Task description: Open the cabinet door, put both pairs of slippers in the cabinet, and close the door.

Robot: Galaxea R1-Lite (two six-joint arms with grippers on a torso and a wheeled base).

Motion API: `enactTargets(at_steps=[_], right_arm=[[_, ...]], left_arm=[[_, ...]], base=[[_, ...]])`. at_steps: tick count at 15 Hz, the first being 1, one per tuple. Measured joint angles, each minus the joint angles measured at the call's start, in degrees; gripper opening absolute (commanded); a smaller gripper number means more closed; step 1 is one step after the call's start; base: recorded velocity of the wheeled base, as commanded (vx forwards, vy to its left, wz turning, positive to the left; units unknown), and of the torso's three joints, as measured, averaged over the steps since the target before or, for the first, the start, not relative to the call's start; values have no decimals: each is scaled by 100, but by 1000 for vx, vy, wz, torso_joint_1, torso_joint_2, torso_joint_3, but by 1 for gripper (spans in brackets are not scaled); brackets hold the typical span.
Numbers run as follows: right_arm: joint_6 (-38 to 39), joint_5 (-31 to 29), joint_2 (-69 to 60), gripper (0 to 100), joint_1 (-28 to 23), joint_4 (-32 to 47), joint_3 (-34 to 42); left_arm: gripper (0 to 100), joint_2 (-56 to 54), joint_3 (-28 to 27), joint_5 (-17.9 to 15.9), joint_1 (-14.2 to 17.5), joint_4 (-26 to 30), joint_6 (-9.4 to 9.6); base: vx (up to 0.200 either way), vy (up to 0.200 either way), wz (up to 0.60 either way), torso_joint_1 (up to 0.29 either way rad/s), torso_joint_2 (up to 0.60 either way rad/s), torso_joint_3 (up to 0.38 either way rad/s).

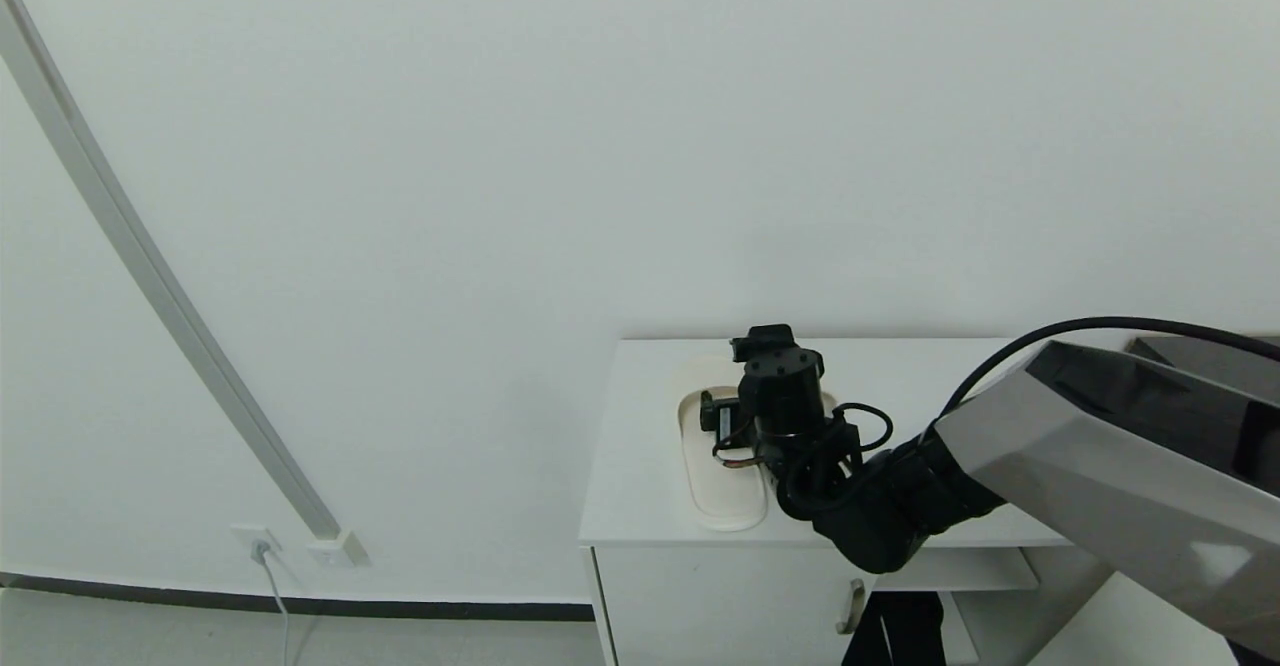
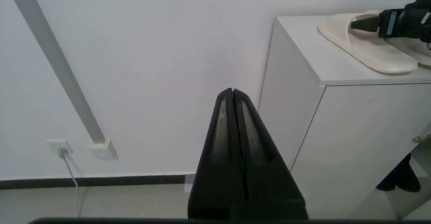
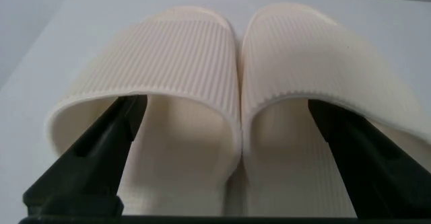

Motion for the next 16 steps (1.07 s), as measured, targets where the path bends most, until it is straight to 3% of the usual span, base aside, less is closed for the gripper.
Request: enactTargets(at_steps=[12,16], right_arm=[[-2,-37,88,0,-5,-11,-72],[-155,377,-510,0,37,-13,441]], left_arm=[[0,0,0,0,-2,0,0],[0,0,0,2,-2,0,0]], base=[[0,0,0,0,0,0],[0,0,0,0,0,0]])
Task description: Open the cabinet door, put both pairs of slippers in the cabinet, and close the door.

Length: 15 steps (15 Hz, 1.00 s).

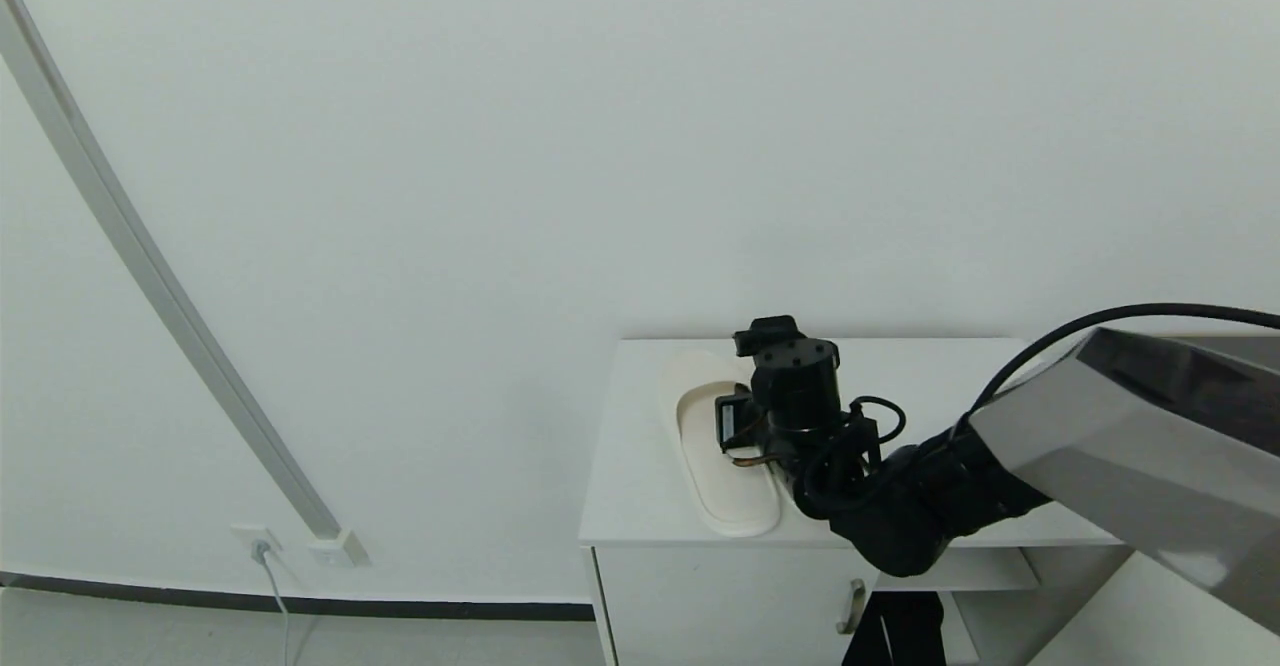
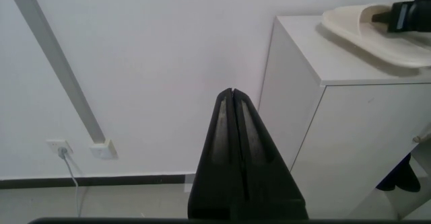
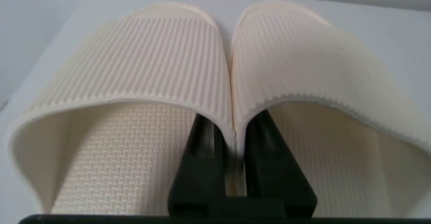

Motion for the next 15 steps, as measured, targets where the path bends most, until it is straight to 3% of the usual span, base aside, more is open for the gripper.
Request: enactTargets(at_steps=[4,10,15], right_arm=[[-61,602,-1169,0,102,-16,1086],[-37,931,-2669,0,444,-20,2820],[-15,1011,-3066,0,549,-88,3209]], left_arm=[[0,0,0,-2,-2,0,0],[0,0,0,-6,2,0,5],[0,0,0,-5,0,0,6]], base=[[0,0,0,0,0,0],[0,0,0,0,0,0],[0,0,0,0,0,0]])
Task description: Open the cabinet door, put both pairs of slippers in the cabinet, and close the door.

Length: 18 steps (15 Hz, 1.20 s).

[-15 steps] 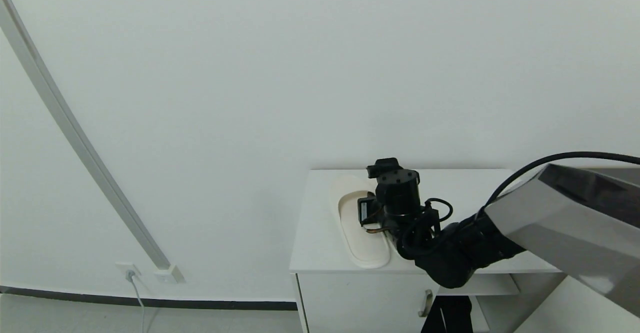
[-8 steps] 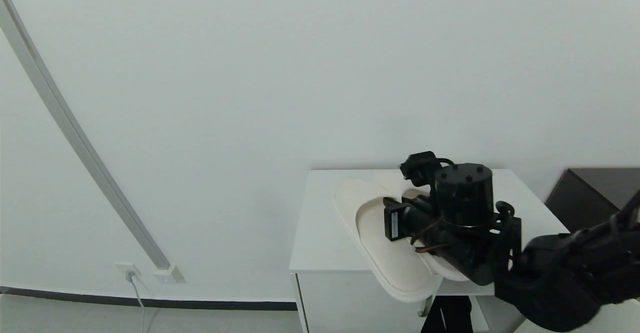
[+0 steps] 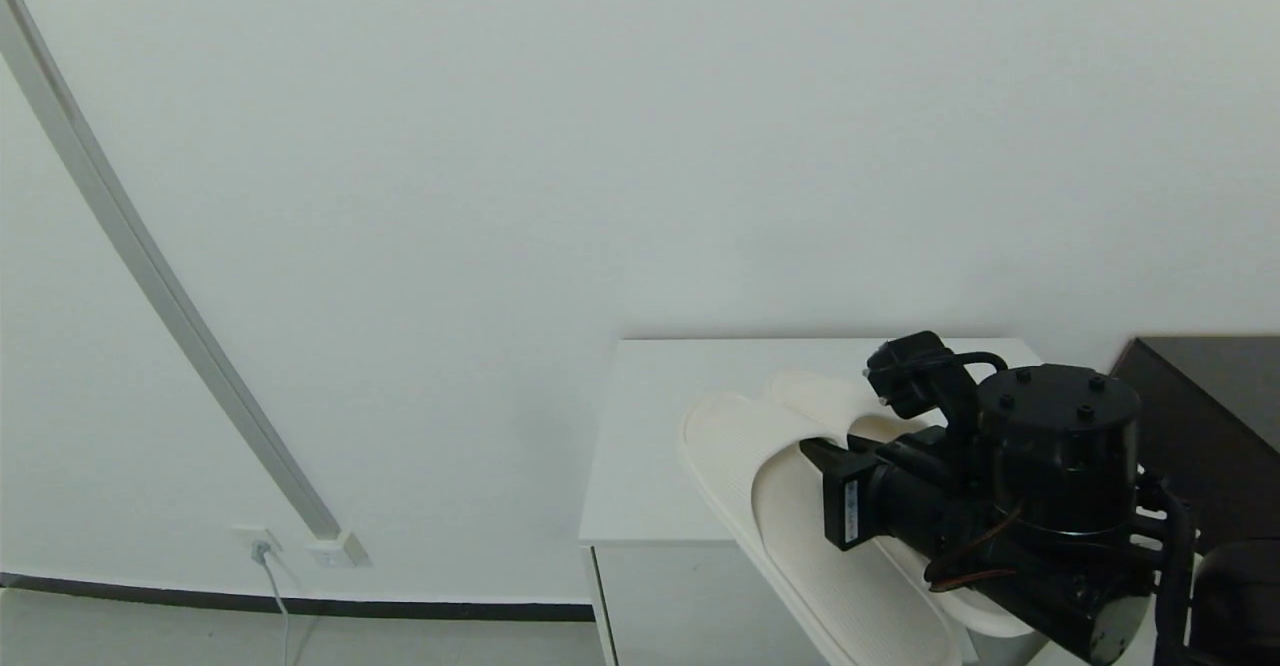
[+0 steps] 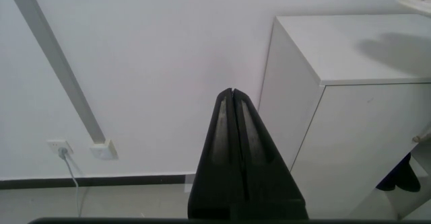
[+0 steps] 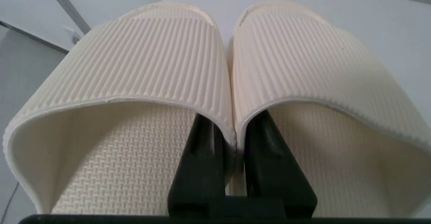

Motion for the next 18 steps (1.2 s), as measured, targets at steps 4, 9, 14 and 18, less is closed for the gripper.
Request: enactTargets(at_steps=[4,9,14,18], right_arm=[[4,-2,-55,0,13,0,79],[2,-17,-59,0,60,2,112],[-9,-20,-59,0,68,-2,124],[-9,-15,-48,0,72,0,127]], left_arm=[[0,0,0,2,2,0,-4],[0,0,0,0,0,0,-6],[0,0,0,-6,-2,0,-6],[0,0,0,-4,5,0,-6]], base=[[0,0,0,0,0,0],[-200,0,0,7,8,4],[-200,0,0,-3,-2,4],[-200,0,0,0,1,4]])
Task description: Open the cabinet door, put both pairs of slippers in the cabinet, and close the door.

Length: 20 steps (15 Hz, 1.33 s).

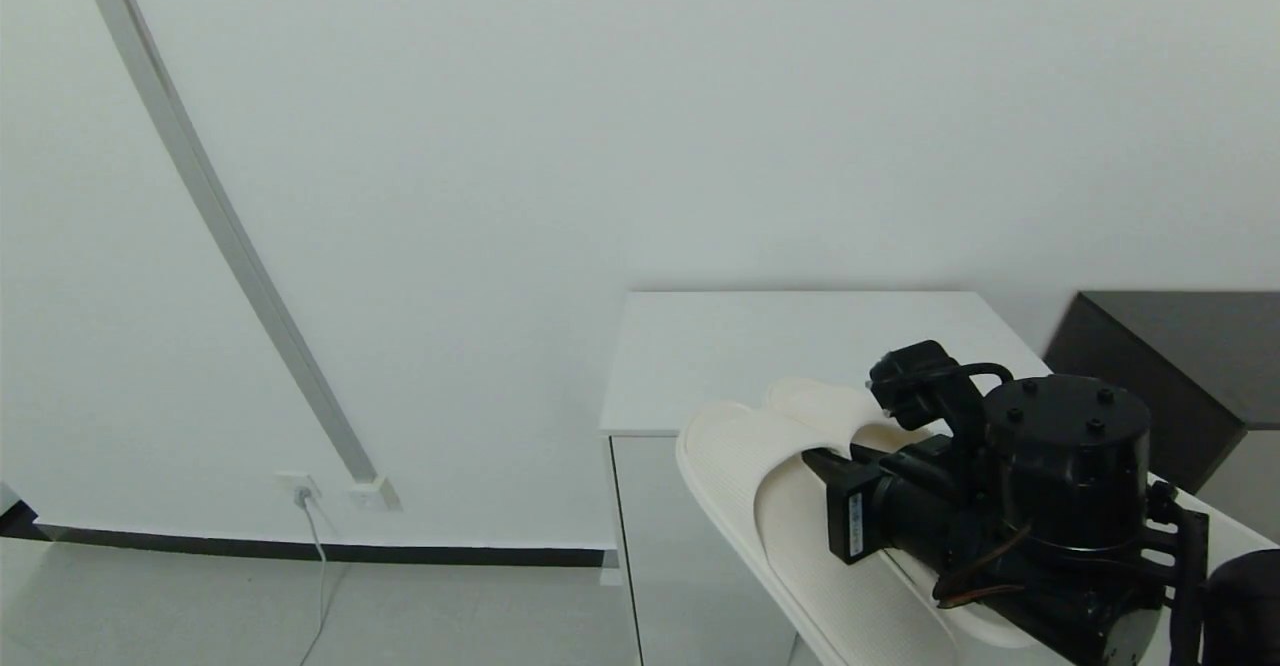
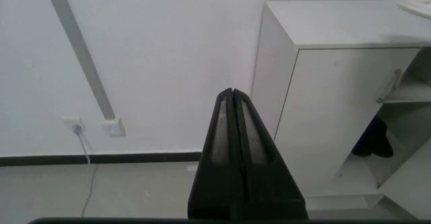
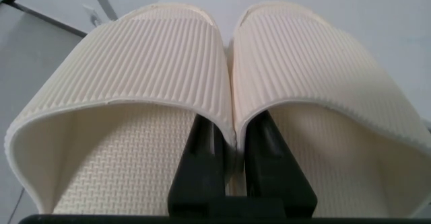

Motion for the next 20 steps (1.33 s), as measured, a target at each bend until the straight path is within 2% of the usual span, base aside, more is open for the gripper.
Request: enactTargets(at_steps=[12,20], right_arm=[[0,-18,23,0,44,0,41],[1,-32,30,0,63,-20,44]], left_arm=[[0,0,0,20,-2,0,-17],[0,0,0,17,-5,0,-17]], base=[[0,0,0,0,0,0],[0,-200,0,4,2,4]])
